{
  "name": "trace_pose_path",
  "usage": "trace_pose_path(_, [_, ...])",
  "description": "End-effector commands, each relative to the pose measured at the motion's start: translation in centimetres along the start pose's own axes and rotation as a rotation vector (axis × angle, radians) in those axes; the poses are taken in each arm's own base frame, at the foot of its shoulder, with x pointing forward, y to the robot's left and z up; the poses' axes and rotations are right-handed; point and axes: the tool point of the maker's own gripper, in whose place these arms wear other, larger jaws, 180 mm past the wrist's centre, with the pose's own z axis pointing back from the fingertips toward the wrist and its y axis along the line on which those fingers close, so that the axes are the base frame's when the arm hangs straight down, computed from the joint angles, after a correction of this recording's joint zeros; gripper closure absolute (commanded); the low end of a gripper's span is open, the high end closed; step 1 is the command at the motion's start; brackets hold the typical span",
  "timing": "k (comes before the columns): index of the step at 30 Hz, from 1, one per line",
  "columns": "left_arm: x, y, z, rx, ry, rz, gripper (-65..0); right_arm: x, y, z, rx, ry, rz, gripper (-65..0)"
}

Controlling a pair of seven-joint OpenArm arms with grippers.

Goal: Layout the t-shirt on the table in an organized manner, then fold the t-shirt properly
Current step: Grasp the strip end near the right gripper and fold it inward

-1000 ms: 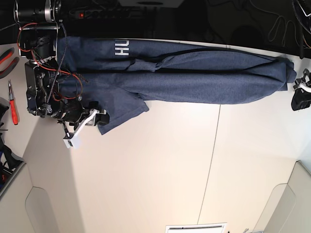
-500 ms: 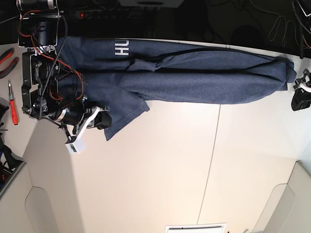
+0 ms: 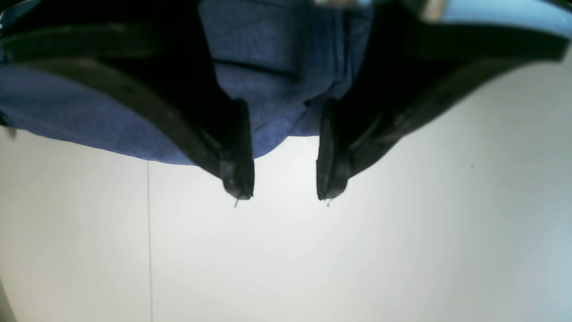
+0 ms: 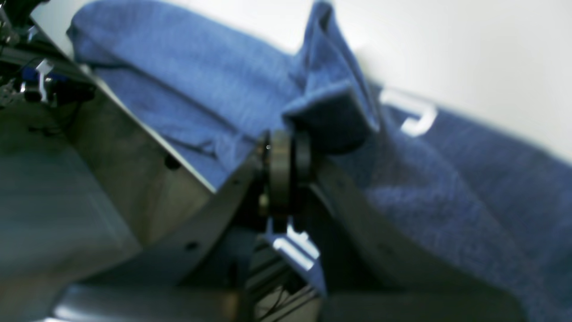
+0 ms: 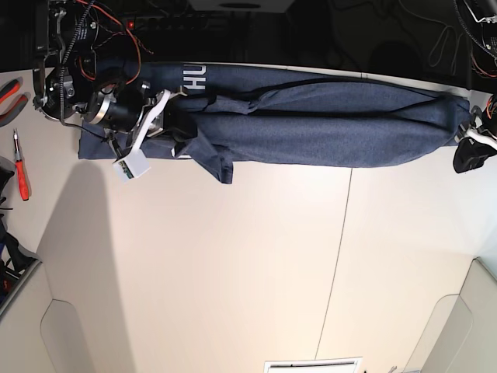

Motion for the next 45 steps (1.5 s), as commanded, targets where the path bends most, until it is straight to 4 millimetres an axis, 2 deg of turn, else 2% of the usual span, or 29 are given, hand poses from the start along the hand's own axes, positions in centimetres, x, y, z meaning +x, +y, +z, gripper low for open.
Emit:
trace_pose_path(1, [1.8, 0.0, 0.3, -0.008, -0.049, -0.020, -26.7, 1.0, 0.9, 0.1, 0.028, -0.042, 0.008, 0.0])
trace_pose_path(14, [1.8, 0.0, 0.3, -0.007, -0.048, -0.020, -26.7, -1.7, 5.6, -2.3, 0.150, 0.072, 0.070, 0.0])
trace_pose_path(16, [1.8, 0.0, 0.3, -0.008, -0.048, -0.020, -26.7, -2.1, 5.9, -2.4, 0.157, 0.094, 0.076, 0.0])
trace_pose_path(21, [1.8, 0.0, 0.3, -0.008, -0.048, -0.020, -26.7, -2.7, 4.8, -2.5, 0.101, 0.126, 0.108, 0.0])
trace_pose_path(22, [1.8, 0.0, 0.3, -0.008, -0.048, -0.020, -26.7, -2.7, 4.8, -2.5, 0.098, 0.127, 0.109, -3.5])
trace_pose_path(24, [1.8, 0.0, 0.3, -0.008, -0.048, -0.020, -26.7, -2.6, 4.8, -2.5, 0.099, 0.123, 0.109, -18.6])
trace_pose_path(25, [1.8, 0.0, 0.3, -0.008, -0.048, -0.020, -26.7, -2.5, 4.8, -2.5, 0.099, 0.116, 0.109, -22.4])
trace_pose_path(26, [1.8, 0.0, 0.3, -0.008, -0.048, -0.020, -26.7, -2.4, 4.8, -2.5, 0.099, 0.110, 0.108, -23.2])
trace_pose_path(32, [1.8, 0.0, 0.3, -0.009, -0.049, -0.019, -26.7, -1.0, 4.8, -2.6, 0.100, 0.055, 0.114, -23.2])
trace_pose_path(38, [2.3, -0.4, 0.3, -0.031, -0.077, 0.009, -26.7, 1.3, 4.7, -2.4, 0.092, 0.007, 0.154, -23.1])
trace_pose_path(41, [2.3, -0.5, 0.3, -0.038, -0.078, 0.017, -26.7, 1.9, 3.8, -2.4, 0.049, 0.004, 0.189, -22.4])
trace_pose_path(42, [2.4, -0.6, 0.3, -0.041, -0.081, 0.020, -26.7, 2.0, 3.1, -2.5, 0.011, 0.010, 0.206, -19.0])
trace_pose_path(45, [2.3, -0.6, 0.3, -0.044, -0.076, 0.023, -26.7, 1.7, 0.2, -2.0, -0.136, 0.037, 0.201, 0.0])
